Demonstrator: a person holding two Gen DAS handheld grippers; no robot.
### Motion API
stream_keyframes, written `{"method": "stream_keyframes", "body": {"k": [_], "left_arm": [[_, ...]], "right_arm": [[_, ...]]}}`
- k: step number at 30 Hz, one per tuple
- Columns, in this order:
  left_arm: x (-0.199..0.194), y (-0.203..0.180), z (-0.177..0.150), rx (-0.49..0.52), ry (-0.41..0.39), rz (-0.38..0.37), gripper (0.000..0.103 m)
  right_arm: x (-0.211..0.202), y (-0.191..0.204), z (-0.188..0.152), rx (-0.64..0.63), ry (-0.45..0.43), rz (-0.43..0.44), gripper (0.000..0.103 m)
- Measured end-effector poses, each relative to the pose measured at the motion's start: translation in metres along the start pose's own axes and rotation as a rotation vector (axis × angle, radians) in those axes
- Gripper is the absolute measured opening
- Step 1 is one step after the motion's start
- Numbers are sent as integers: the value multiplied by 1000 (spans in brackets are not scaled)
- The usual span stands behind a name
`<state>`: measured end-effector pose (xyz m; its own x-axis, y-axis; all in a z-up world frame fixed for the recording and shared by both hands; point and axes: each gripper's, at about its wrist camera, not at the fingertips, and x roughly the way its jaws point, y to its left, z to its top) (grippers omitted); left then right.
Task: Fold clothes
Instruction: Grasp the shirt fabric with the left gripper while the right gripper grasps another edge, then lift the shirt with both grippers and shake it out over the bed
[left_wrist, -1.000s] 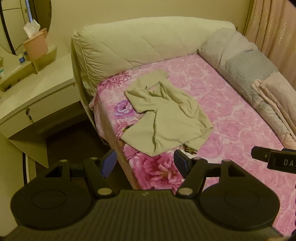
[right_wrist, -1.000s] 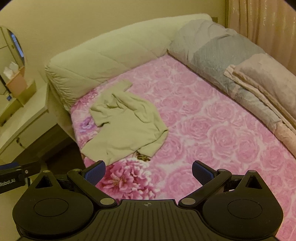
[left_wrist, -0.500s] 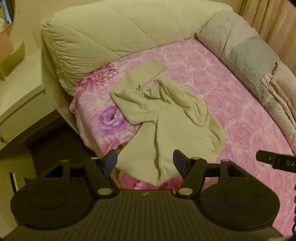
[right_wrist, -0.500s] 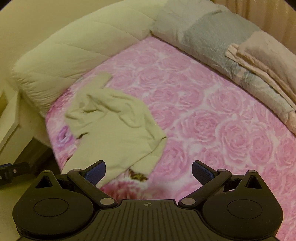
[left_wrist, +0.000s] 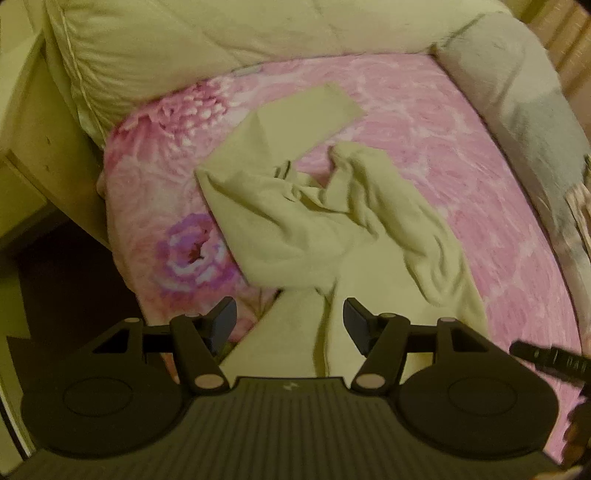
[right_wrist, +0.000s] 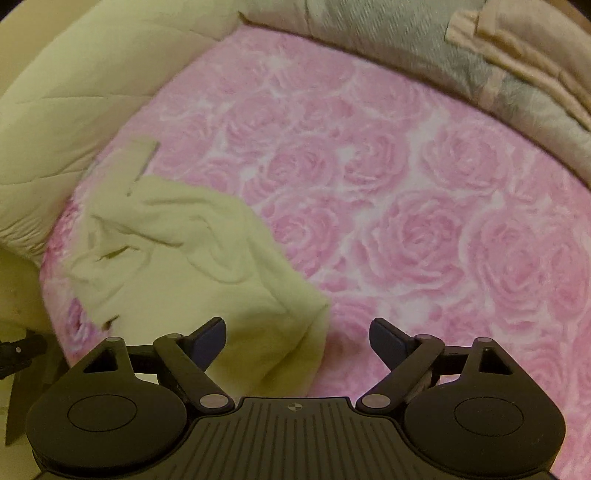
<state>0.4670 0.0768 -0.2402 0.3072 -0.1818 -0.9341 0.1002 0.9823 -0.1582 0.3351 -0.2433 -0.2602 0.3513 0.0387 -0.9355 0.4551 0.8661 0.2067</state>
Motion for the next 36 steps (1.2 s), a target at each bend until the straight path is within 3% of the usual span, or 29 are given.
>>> {"method": "stream_keyframes", "body": {"k": [10,14,15,16,17,18,20,24,28,30,36], "left_arm": [[88,17,51,-134,18,-22,61],[111,22,58,-206,-8,-59,56],[115,23,59,-221,-13,-67,41],[118,23,58,-220,-14,-56,18],[118,24,56,-212,-15,-52,14],[113,25,54,-207,-20,-66,7],[100,27,49,-196,-31,-96,2],[56,27,40,-145,-76,-147,1],[-12,16,36,-51,-165,-223,1],[-50,4,36,20,-222,-262,1],[-144,-54,13,194,-365,-400,1]], "right_arm": [[77,-10,23,25,71,-37,87],[96,-12,26,23,97,-8,67],[100,-12,26,20,105,-1,56],[100,-11,25,13,105,12,47],[100,-10,24,5,105,25,31],[100,-9,24,-3,105,39,18],[95,-8,22,-12,96,65,10],[64,-7,17,-29,43,112,6],[19,-11,9,27,-28,210,3],[-7,-18,0,81,-66,275,3],[-97,-50,-35,237,-238,326,2]]}}
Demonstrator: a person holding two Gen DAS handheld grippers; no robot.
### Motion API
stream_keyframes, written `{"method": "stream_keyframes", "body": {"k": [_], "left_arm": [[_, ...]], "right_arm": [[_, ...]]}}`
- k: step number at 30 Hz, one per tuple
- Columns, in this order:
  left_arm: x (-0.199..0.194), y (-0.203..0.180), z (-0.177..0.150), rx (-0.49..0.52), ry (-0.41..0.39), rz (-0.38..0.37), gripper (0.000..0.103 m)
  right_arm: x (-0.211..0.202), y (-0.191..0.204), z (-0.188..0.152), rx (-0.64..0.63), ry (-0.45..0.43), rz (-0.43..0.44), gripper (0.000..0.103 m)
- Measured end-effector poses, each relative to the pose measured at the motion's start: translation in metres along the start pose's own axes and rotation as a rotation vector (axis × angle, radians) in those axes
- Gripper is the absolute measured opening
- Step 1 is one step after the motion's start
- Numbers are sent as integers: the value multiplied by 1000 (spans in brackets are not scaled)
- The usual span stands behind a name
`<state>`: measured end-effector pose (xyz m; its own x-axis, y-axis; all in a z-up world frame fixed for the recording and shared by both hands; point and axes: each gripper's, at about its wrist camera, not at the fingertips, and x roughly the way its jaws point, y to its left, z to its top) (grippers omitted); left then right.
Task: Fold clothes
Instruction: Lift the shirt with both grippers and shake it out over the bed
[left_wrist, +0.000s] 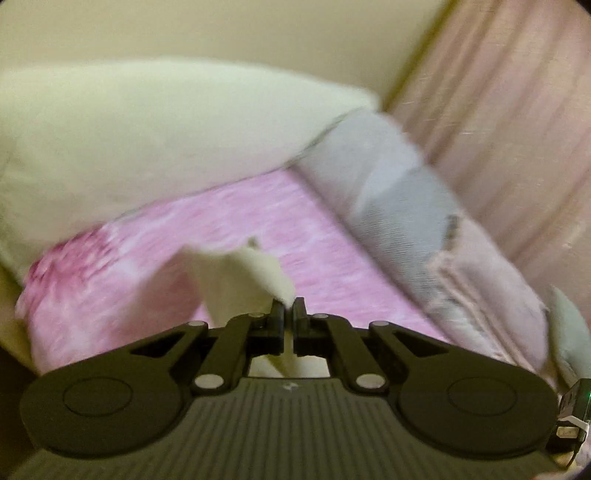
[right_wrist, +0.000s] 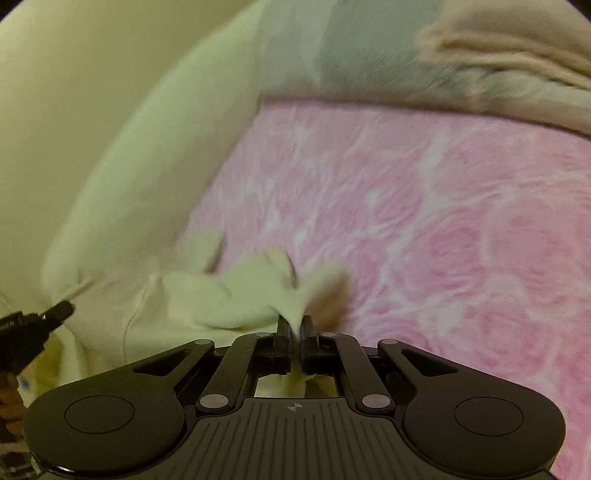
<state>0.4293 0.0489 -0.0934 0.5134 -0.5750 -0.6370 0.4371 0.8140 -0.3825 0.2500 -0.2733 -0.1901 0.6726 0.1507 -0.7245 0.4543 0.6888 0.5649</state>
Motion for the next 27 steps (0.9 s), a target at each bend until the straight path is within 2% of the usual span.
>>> {"method": "stream_keyframes", "body": {"k": [2,6,14,15,17,18,19,20,21,22,23,25,27], "left_arm": [[-16,-35,0,47,-22,-64,1],[-45,-123,-16,140,-46,-242,1],[-101,-310,-62,287,-66,-649,1],[-108,-333,-69,289,-55,-698,1],[-107,-369,-87,267,-3,-746,1],[-106,-386,-96,256,23,-769,2],[-101,-400,-107,261,64,-741,3],[-96,-414,-119,268,106,-707,3],[-91,-423,-132,280,143,-646,3],[-86,-432,-146,293,178,-583,4],[-85,-434,-161,322,197,-536,4],[-84,-433,-190,384,236,-439,5],[-80,-427,-217,440,304,-360,7]], "right_arm": [[-51,-12,-9,42,-87,4,2],[-162,-38,-32,86,-279,-25,2],[-401,-61,-102,57,-706,-207,2],[-425,-62,-110,51,-743,-229,2],[-456,-66,-124,52,-783,-259,3],[-463,-71,-128,59,-763,-273,3],[-469,-77,-132,66,-740,-286,3],[-471,-87,-137,107,-701,-314,21],[-471,-93,-146,132,-682,-329,62],[-471,-100,-156,156,-665,-343,82],[-471,-106,-165,180,-648,-357,91],[-473,-119,-183,209,-591,-374,91],[-469,-130,-205,253,-508,-435,91]]}}
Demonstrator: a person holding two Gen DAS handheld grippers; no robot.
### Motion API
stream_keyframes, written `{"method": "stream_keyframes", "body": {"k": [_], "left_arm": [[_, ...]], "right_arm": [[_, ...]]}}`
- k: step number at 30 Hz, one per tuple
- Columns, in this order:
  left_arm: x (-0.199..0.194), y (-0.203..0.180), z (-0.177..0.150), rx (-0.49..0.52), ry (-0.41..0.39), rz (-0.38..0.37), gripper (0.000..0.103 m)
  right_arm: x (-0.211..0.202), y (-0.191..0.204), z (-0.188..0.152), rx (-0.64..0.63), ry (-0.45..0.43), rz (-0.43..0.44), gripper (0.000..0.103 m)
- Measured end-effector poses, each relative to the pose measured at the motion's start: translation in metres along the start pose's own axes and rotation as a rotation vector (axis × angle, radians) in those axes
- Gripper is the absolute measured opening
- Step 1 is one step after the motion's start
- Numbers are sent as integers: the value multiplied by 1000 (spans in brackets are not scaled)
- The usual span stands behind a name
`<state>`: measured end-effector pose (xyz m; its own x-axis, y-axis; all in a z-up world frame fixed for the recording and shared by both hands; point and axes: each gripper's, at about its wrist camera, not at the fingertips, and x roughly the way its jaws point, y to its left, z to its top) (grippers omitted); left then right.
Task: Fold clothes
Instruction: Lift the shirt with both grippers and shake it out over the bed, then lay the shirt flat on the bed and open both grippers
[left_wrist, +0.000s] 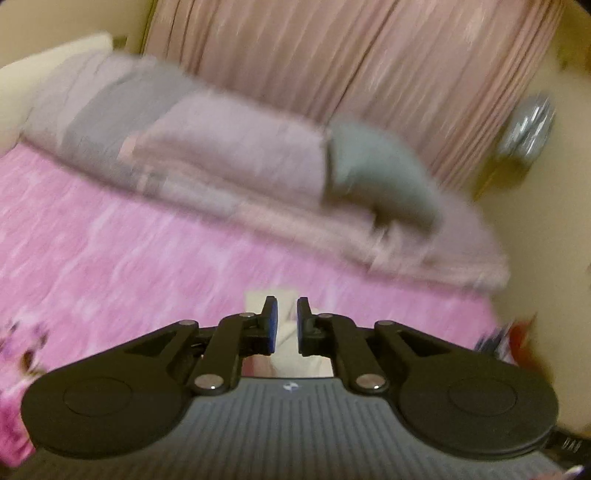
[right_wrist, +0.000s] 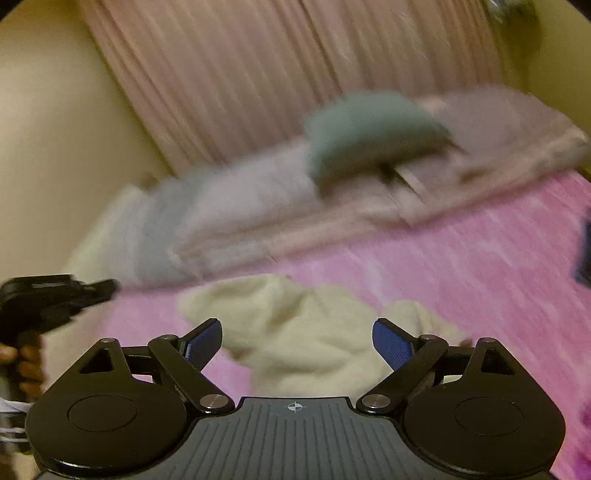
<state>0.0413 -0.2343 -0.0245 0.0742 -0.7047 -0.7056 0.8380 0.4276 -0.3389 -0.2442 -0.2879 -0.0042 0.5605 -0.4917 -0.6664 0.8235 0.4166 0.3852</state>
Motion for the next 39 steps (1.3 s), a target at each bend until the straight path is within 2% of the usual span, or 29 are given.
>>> {"method": "stream_keyframes", "body": {"k": [2,4,9,11,15,21,26,31,34,39], "left_arm": [[2,6,-27,29,80,31,8],[4,11,-53,88,157,42,15],[-7,0,-96,199,242,15,23],[-20,0,-102,247,248,13,26],[-44,3,-114,335,260,13,34],[-60,25,-140,394,337,-18,35],[-66,35,-169,454,399,-50,35],[-75,33,-182,497,408,-67,36],[-81,29,-183,520,377,-66,39],[-77,19,-179,501,356,-48,39]], "right_arm": [[-4,-18,-22,38,60,-72,91],[-8,-34,-43,86,105,-133,91],[-25,-68,-89,173,167,-254,91],[-28,-72,-98,198,181,-290,91],[-22,-55,-112,207,193,-334,91],[-24,-18,-162,227,231,-359,91],[-43,-11,-210,300,263,-423,91],[-68,-7,-232,351,251,-473,91],[-76,-2,-229,333,233,-480,91],[-72,1,-219,265,233,-462,91]]}}
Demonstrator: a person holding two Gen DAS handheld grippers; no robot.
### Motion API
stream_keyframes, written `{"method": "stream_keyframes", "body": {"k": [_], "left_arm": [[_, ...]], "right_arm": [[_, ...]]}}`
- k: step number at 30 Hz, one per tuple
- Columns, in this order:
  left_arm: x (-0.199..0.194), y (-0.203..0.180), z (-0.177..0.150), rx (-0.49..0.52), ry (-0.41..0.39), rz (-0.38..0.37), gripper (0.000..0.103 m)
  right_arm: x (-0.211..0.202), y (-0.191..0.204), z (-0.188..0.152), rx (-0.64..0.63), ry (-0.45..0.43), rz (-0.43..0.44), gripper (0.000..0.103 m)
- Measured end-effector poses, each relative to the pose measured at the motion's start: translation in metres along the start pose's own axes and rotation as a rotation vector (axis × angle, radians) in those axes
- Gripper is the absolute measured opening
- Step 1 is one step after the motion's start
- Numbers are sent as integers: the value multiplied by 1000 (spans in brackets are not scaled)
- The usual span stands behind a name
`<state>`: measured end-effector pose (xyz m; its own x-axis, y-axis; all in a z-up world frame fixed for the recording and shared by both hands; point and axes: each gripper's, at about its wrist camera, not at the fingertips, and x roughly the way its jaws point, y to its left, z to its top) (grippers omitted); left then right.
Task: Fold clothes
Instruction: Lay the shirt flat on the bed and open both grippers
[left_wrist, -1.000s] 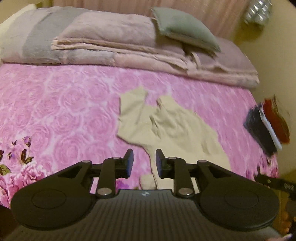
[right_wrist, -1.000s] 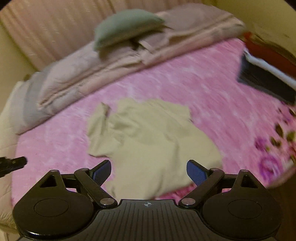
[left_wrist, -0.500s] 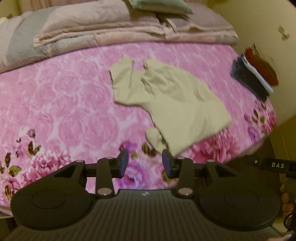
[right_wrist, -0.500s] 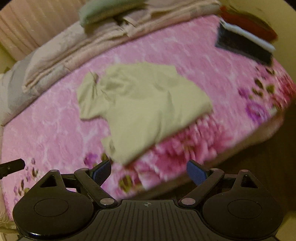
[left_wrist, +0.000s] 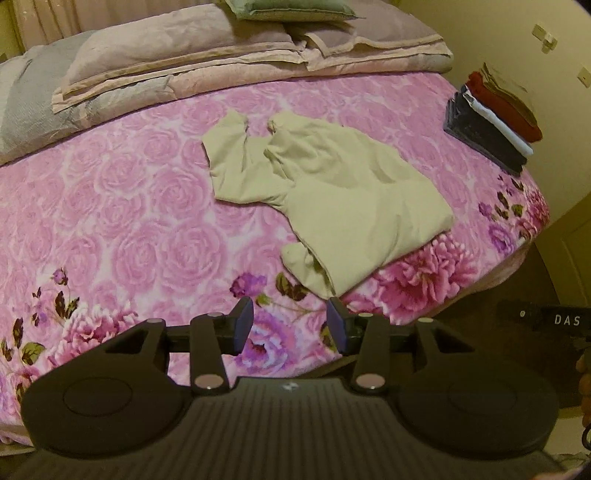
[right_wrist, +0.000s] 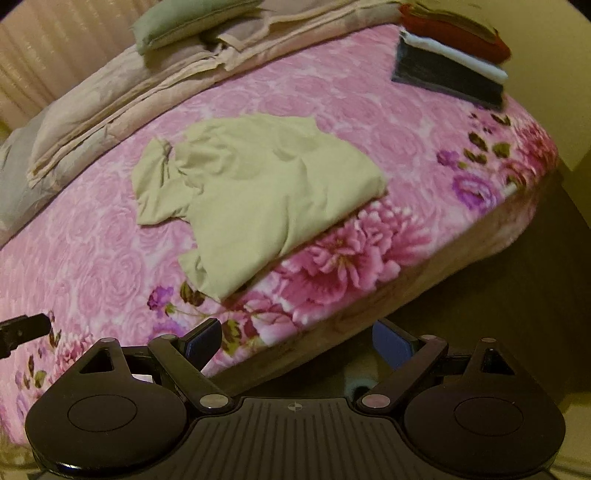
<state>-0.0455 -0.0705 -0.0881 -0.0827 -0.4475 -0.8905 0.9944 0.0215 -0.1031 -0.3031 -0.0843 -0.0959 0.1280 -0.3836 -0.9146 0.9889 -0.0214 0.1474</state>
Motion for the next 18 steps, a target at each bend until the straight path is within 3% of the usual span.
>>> {"method": "stream_keyframes", "body": {"k": [8,18], "left_arm": [[24,-30,26,-85,-3,75,41],[62,-116,53,-240,17,167,41]], "right_arm": [[24,-26,50,-92,14,39,91],[53,-102,148,-238,50,105,91]]}}
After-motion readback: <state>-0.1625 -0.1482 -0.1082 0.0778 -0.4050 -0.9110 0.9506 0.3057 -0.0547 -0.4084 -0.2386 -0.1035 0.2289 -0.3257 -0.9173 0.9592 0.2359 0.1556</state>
